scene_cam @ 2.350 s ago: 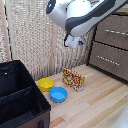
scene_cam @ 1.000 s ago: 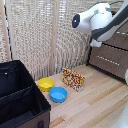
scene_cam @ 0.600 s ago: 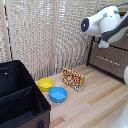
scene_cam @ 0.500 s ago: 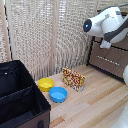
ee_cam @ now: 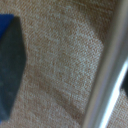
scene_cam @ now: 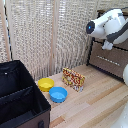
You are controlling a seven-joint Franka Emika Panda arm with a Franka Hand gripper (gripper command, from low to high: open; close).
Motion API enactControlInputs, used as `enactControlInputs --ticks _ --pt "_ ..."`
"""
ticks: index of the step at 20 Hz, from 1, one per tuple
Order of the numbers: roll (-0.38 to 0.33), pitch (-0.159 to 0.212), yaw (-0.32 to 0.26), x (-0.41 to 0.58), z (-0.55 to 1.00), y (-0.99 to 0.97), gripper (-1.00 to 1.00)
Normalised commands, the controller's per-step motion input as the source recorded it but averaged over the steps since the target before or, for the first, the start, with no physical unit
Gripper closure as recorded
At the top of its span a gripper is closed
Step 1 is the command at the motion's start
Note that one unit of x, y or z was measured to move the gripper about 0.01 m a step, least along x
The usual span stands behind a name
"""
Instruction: Kindly move your gripper toward the top drawer's handle. With caution, hold the handle robustly using your gripper and pull open the top drawer. Let the handle go. Relocate your gripper to the bowl placed in the background. Gently hold the bowl using your gripper. Bring the gripper and the bowl to the ajar drawer. Softly release the bowl into it.
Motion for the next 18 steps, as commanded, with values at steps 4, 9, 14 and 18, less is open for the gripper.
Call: enactControlInputs --ticks 4,9,14,18 --pt "0.076 0.018 -0.012 -0.031 0.15 -0.15 1.0" --pt "0.145 0.055 -0.082 0.086 0.06 0.29 1.0" --pt "0.119 0.037 -0.098 0.146 0.0 0.74 1.0" --pt "0.119 0.032 -0.084 0.147 0.01 0.76 1.0"
